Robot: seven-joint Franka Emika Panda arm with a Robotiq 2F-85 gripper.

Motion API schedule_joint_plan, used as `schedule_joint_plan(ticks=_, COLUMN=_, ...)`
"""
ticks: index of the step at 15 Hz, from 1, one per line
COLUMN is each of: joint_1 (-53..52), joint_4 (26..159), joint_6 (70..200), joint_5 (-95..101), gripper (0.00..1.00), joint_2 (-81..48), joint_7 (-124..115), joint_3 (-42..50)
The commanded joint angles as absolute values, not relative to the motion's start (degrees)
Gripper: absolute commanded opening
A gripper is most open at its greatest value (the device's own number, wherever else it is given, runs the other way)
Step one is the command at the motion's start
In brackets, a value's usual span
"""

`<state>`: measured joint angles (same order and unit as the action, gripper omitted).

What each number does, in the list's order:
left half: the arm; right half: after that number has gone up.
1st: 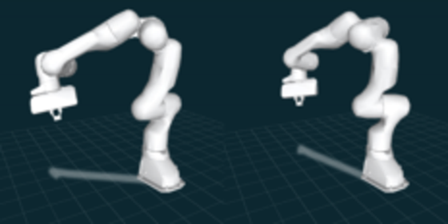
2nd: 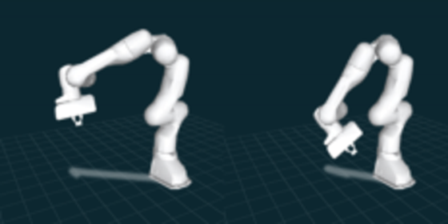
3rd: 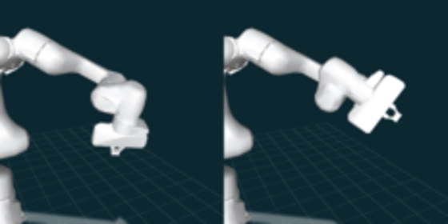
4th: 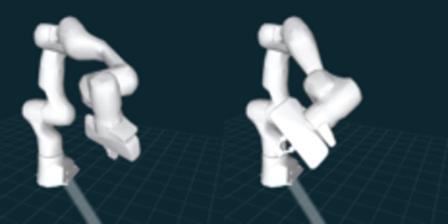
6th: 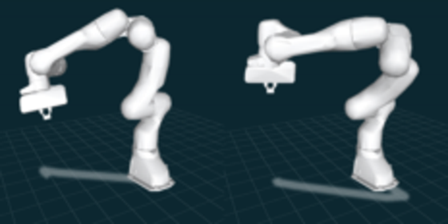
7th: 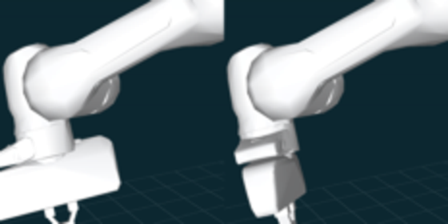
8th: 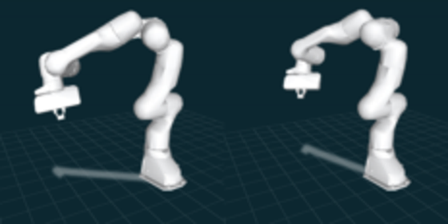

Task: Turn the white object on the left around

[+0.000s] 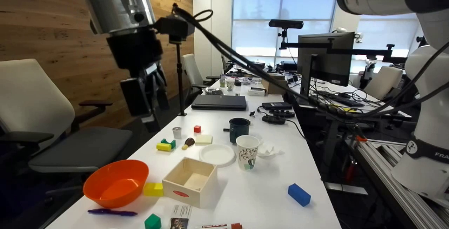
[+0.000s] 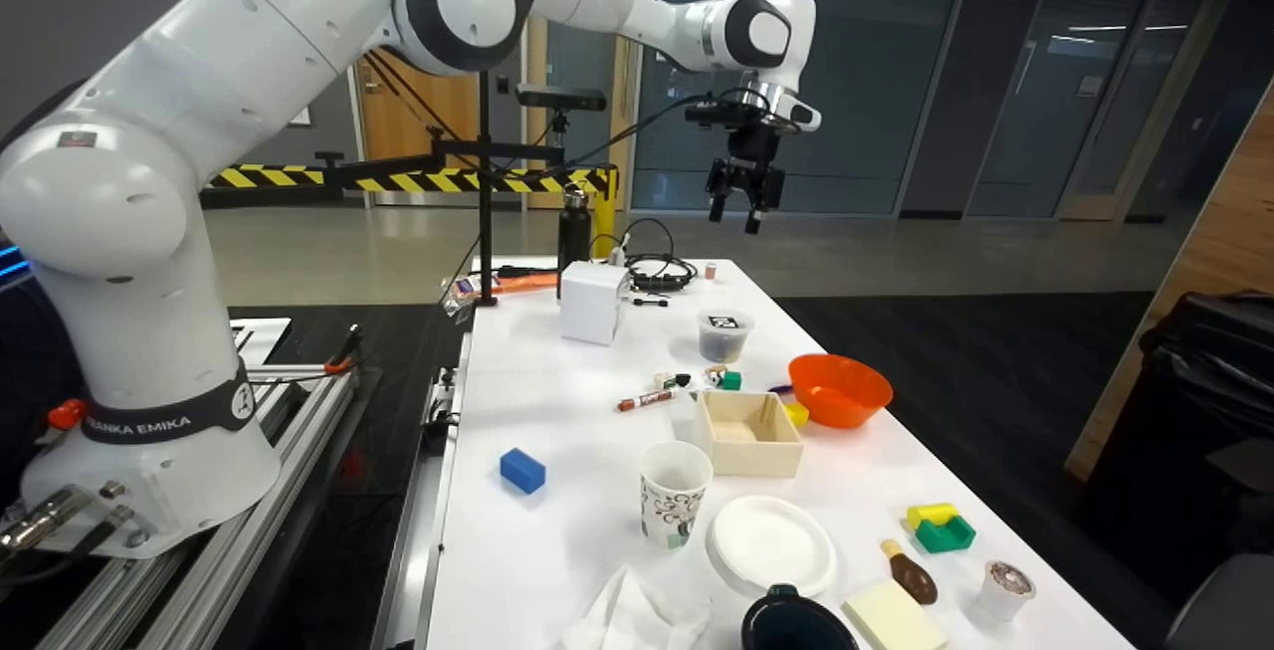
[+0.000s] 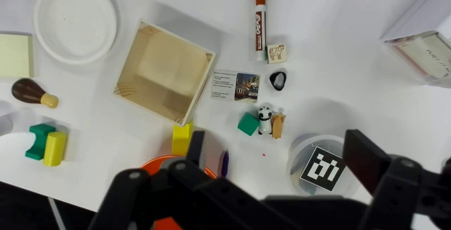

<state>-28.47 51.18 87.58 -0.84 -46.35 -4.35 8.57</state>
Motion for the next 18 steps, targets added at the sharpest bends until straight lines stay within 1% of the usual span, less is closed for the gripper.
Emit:
schedule_joint_plan(ticks=1, joint_1=-27.1, joint_4=64.7, joint_6=91.6, joint_5=-1.9, gripper=1.00, joint_2=-36.2, joint_7=-0.5, joint_3=8.2)
schedule_joint_plan(ticks=3, joint_1=-25.6, joint_4=69.3, joint_6=96.6, joint_5=-2.4, gripper=1.00, joint_2=-33.3, joint_7=1.4, joint_3=8.4)
schedule_joint_plan(ticks=5, joint_1=-23.3, joint_4=74.1, joint_6=104.2, joint_5=-3.8, gripper=1.00, joint_2=-31.0, joint_7=4.7, joint_3=8.0)
schedule_joint_plan(ticks=6, joint_1=-24.9, joint_4=65.1, joint_6=98.1, joint_5=-1.4, gripper=1.00, joint_2=-36.3, joint_7=1.5, joint_3=8.6)
schedule_joint_plan(ticks=18, joint_1=-24.9, joint_4=66.1, joint_6=99.1, joint_5=-1.5, gripper=1.00, joint_2=-36.1, joint_7=1.9, joint_3=8.6)
